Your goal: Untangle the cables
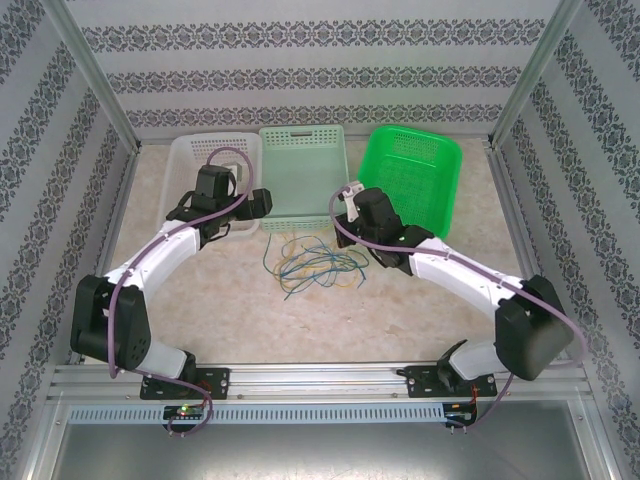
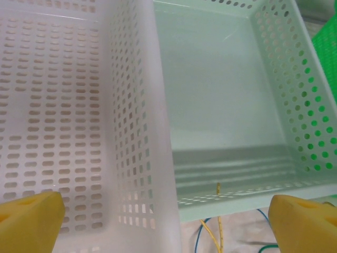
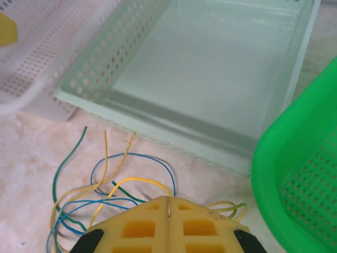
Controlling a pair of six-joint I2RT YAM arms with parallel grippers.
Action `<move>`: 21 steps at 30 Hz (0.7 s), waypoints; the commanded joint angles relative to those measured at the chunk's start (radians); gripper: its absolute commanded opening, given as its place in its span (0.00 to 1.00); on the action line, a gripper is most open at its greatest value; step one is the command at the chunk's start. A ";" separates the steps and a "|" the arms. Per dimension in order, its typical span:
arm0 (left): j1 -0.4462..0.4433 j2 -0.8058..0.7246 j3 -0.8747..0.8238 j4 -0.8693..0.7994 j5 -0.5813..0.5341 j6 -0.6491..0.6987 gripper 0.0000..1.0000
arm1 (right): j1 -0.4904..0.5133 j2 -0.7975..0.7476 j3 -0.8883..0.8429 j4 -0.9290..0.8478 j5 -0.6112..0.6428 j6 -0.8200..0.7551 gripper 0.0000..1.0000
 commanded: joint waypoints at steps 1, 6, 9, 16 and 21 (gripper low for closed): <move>-0.024 -0.026 -0.005 0.065 0.067 0.047 1.00 | 0.010 -0.042 0.040 -0.029 -0.015 -0.005 0.00; -0.087 -0.026 0.003 0.089 0.151 0.130 1.00 | 0.007 -0.089 0.080 -0.031 -0.030 0.012 0.00; -0.134 -0.024 0.000 0.134 0.216 0.169 1.00 | 0.002 -0.110 0.107 -0.032 -0.060 0.020 0.00; -0.219 -0.001 -0.008 0.223 0.334 0.215 1.00 | -0.045 -0.164 0.114 0.002 -0.147 0.101 0.00; -0.241 0.010 -0.014 0.268 0.379 0.205 1.00 | -0.077 -0.200 0.113 0.004 -0.182 0.141 0.00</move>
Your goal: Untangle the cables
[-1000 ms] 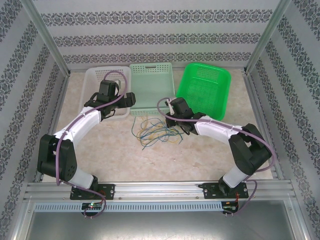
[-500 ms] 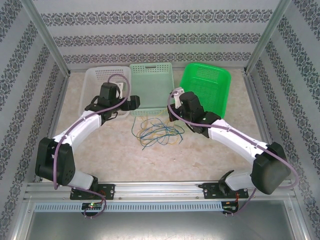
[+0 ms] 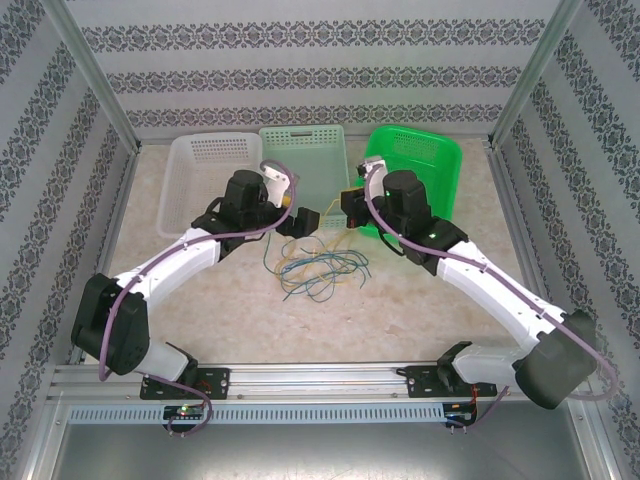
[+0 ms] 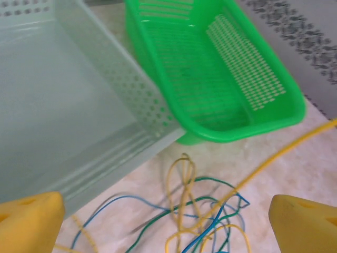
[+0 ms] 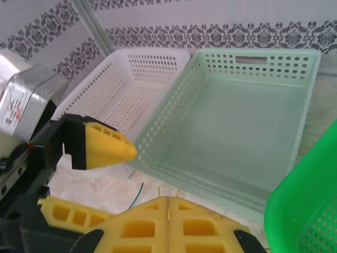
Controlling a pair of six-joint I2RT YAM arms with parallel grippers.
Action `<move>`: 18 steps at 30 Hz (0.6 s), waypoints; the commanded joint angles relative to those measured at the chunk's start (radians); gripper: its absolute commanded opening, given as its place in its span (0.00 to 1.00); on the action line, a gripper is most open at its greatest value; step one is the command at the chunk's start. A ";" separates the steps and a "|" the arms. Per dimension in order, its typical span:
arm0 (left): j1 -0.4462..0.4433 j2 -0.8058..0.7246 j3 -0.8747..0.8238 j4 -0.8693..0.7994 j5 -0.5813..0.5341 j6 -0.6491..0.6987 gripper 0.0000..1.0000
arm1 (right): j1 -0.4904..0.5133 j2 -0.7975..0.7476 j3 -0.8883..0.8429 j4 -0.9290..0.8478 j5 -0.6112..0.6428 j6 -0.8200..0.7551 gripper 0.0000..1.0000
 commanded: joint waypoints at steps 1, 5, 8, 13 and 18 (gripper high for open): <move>-0.018 0.013 -0.013 0.089 0.077 0.015 1.00 | -0.019 -0.039 0.019 0.030 -0.052 0.055 0.00; -0.049 0.042 0.002 0.109 0.112 0.005 0.99 | -0.037 -0.055 0.013 0.055 -0.078 0.092 0.00; -0.081 0.079 0.024 0.102 0.111 0.009 0.98 | -0.042 -0.056 0.016 0.070 -0.096 0.112 0.00; -0.104 0.149 0.064 0.100 0.068 -0.023 0.91 | -0.044 -0.055 0.018 0.080 -0.129 0.127 0.00; -0.104 0.188 0.094 0.096 0.041 -0.043 0.73 | -0.050 -0.080 0.008 0.085 -0.146 0.141 0.00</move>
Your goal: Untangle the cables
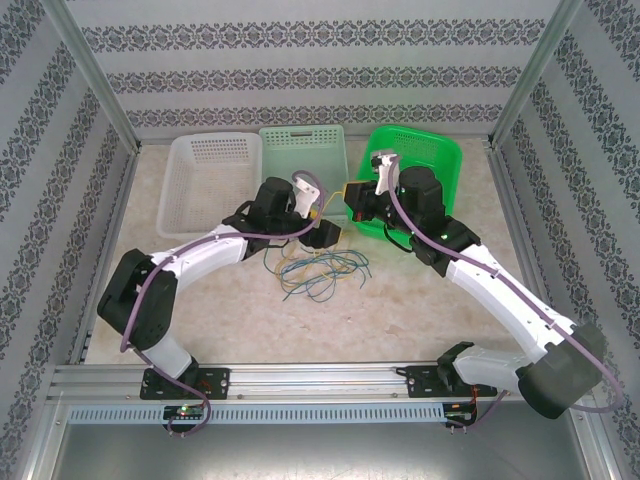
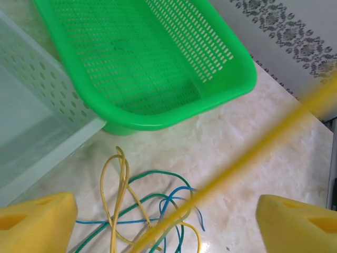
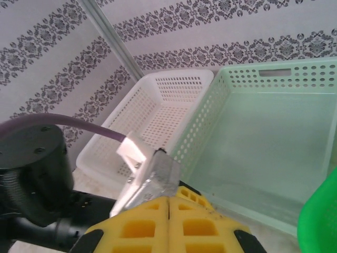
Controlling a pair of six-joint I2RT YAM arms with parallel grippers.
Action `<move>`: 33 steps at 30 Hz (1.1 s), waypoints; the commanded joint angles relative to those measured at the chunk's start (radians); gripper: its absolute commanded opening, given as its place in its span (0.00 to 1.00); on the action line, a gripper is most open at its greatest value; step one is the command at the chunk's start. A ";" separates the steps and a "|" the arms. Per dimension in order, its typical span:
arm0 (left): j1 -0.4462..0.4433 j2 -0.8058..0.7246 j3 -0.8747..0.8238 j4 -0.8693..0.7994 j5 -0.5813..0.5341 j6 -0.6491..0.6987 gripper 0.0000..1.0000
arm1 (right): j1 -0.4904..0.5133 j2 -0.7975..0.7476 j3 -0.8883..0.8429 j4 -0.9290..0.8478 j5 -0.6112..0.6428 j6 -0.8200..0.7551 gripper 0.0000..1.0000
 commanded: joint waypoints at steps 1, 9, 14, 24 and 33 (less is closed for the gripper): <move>-0.007 0.011 0.052 0.028 -0.036 -0.018 0.57 | -0.017 -0.042 0.006 0.034 -0.031 0.023 0.00; -0.004 -0.065 0.109 -0.040 -0.179 0.018 0.02 | -0.071 -0.105 -0.031 -0.030 0.089 0.039 0.00; -0.005 -0.081 0.185 -0.078 -0.156 0.035 0.00 | -0.086 -0.121 -0.038 -0.035 0.081 0.057 0.04; -0.001 -0.094 0.333 -0.109 -0.207 -0.041 0.00 | -0.088 -0.180 -0.119 -0.012 0.156 0.016 0.78; 0.007 -0.081 0.439 -0.124 -0.205 -0.161 0.00 | -0.046 -0.175 -0.189 0.037 0.092 -0.029 0.80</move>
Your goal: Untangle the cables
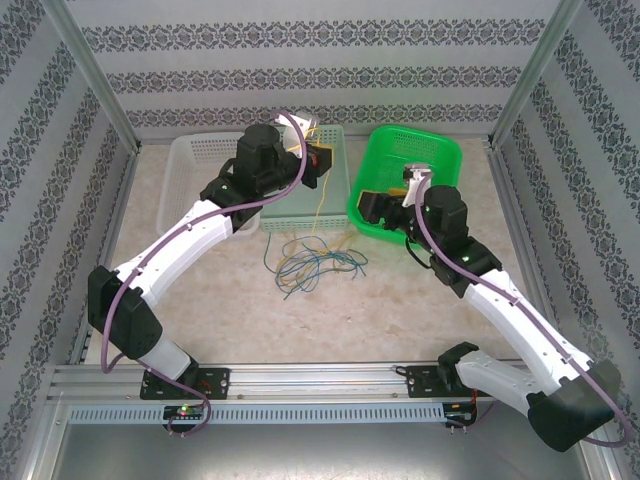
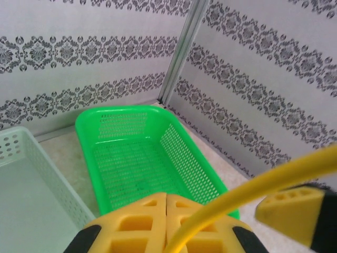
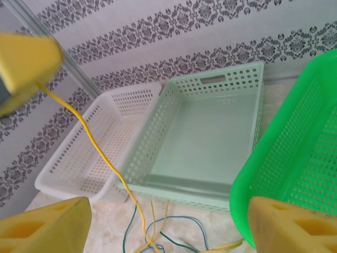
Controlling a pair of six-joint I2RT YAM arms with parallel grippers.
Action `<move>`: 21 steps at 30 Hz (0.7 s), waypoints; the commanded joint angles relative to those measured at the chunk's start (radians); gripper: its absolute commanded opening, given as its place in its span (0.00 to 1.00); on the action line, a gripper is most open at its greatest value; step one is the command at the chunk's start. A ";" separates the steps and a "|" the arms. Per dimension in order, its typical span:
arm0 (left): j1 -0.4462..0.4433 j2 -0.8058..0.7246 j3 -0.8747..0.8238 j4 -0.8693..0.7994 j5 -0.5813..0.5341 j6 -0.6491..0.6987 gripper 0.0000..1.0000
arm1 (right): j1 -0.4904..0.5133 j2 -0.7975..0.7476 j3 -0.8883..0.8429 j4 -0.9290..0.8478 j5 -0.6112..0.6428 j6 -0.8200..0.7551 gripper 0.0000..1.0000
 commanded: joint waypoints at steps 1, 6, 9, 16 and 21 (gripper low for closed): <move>0.007 -0.014 0.028 -0.021 -0.004 -0.069 0.00 | 0.032 0.005 -0.024 0.051 -0.019 -0.046 0.81; 0.017 -0.045 0.001 -0.015 -0.022 -0.094 0.00 | 0.033 0.003 -0.048 0.061 0.018 -0.067 0.85; 0.027 -0.064 0.010 -0.002 -0.021 -0.117 0.00 | 0.037 0.031 -0.046 0.077 -0.027 -0.070 0.85; 0.027 -0.055 0.083 0.029 0.041 -0.165 0.00 | 0.121 0.188 0.014 0.173 -0.076 -0.088 0.85; 0.028 -0.063 0.065 0.040 0.051 -0.192 0.00 | 0.148 0.256 0.072 0.215 -0.065 -0.130 0.88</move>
